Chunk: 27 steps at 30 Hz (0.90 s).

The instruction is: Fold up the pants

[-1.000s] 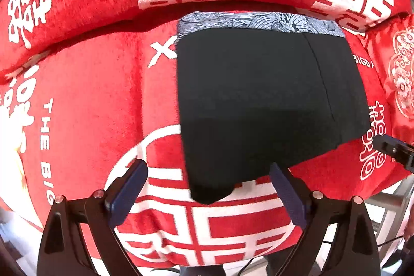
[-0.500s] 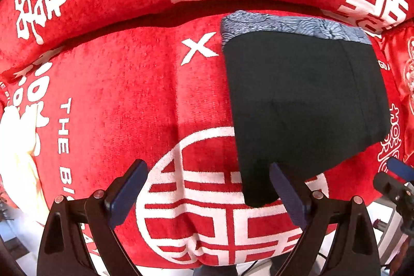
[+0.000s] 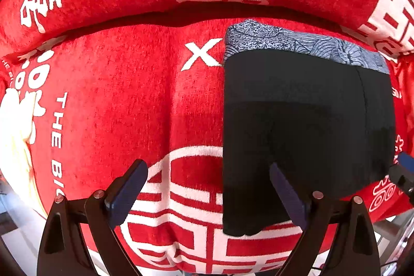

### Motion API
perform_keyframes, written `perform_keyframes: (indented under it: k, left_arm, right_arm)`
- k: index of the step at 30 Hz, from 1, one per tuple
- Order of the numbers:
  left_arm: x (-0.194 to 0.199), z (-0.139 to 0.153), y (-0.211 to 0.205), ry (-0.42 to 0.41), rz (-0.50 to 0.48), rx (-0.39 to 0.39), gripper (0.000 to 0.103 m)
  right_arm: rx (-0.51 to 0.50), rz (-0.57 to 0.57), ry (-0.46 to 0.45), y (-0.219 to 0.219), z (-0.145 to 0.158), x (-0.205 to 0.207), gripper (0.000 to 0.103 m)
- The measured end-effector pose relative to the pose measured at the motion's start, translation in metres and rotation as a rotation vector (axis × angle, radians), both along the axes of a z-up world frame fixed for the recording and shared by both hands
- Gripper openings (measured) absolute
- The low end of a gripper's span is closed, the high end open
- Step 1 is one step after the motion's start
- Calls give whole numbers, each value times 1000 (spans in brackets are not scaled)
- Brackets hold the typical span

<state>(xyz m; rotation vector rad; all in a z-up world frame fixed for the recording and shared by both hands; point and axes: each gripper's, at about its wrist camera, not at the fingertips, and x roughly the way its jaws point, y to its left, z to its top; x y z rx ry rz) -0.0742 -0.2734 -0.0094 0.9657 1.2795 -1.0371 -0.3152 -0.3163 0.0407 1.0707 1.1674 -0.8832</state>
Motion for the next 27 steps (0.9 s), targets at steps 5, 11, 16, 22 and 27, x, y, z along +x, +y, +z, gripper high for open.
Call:
perform_keyframes:
  k: [5,11,16,22,27]
  left_arm:
    - [-9,-2,-11,-25,-2,9,96]
    - [-16,-3,-22,-36,5,28,96]
    - [-22,-5,-28,-51,-3,37,96]
    - [-26,-7,-33,-51,1,47,96]
    - [-24,-9,-35,-35,-3,42,96]
  right_arm:
    - [8,-33,-7,-25,-6,-22,89]
    - [9,-31,6,-42,-12,-41,89]
    - [30,-33,-4,-49,-20,-51,89]
    - [46,-34,-15,-48,-28,-57,89]
    - [57,-34,-14,-47,-35,-63,90]
